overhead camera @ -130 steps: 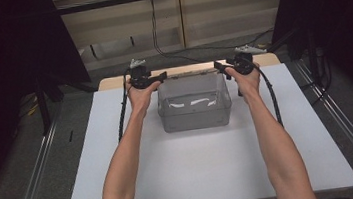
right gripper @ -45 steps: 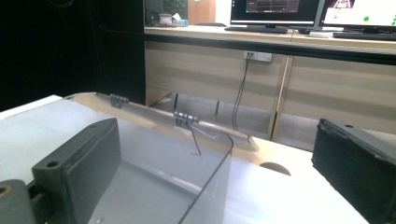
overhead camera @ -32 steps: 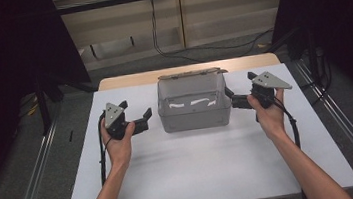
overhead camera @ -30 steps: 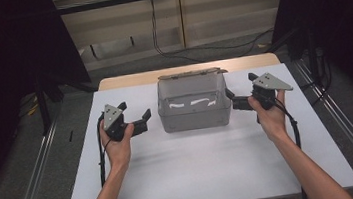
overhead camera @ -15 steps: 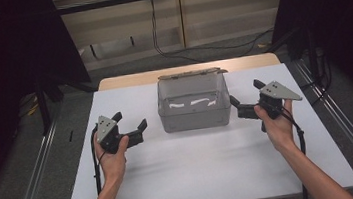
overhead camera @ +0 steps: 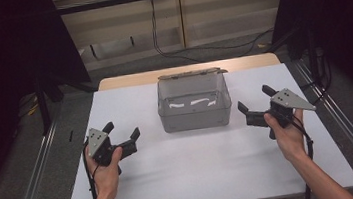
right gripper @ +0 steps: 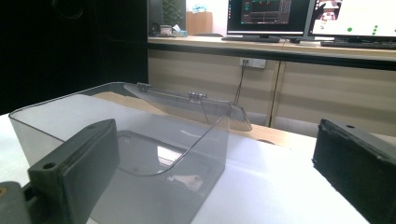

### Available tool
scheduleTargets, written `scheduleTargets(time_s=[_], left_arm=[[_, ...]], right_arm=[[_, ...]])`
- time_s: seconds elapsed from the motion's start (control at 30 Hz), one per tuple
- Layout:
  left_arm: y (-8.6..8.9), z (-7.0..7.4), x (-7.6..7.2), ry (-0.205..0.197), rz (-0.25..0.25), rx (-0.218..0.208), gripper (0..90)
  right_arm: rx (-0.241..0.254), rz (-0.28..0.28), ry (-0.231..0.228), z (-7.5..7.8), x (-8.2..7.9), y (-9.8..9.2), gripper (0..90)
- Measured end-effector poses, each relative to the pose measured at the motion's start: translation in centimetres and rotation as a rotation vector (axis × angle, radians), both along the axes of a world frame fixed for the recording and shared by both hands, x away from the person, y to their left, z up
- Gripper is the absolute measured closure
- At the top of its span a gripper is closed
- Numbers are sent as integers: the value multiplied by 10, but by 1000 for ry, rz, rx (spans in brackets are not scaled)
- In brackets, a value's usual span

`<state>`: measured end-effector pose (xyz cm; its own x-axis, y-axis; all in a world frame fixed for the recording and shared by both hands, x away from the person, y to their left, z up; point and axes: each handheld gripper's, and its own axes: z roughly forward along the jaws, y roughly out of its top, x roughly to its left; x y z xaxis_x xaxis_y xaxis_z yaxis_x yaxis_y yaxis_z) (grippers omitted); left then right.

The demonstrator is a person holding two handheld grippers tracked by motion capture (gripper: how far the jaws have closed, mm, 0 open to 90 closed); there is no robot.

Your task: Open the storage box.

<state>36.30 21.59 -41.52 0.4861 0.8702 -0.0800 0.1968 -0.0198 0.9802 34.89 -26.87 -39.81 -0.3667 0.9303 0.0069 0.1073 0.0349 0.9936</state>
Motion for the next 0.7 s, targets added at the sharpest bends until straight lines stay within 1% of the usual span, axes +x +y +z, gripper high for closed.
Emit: scheduleTargets(time_s=[0.07, 0.1, 0.2, 0.23, 0.27, 0.4, 0.47, 0.5, 0.6, 0.63, 0.67, 0.7], left_arm=[[4, -1, -3, -2, -1, 7, 28], [4, -1, -5, 0, 0, 2, 28], [8, -2, -11, -2, -5, 11, 28], [9, -3, -14, -2, -5, 7, 28], [11, -3, -16, -3, -9, 17, 28], [16, -4, -25, -20, -3, 23, 28], [18, -5, -30, -25, 8, 14, 28], [19, -5, -32, -23, 10, 19, 28], [21, -6, -37, -18, 4, 2, 28], [22, -6, -39, -22, 3, 9, 28], [22, -7, -40, -24, 3, 7, 28], [23, -7, -41, -19, 3, 11, 28]], right_arm=[[-3, -1, 1, 0, -4, -2, 1], [-1, -5, -4, 0, -6, -3, 1], [-4, -14, -9, 1, -13, -5, 1], [-5, -16, -10, 1, -15, -6, 1], [-3, -19, -12, 0, -18, -8, 1], [-4, -40, -14, -1, -27, -14, 0], [2, -52, -12, -3, -31, -18, 0], [11, -60, -11, -4, -34, -19, 0], [12, -76, -12, -9, -41, -22, 0], [8, -77, -6, -11, -43, -23, 0], [6, -76, -2, -12, -45, -23, 0], [3, -74, 4, -14, -47, -23, 0]])
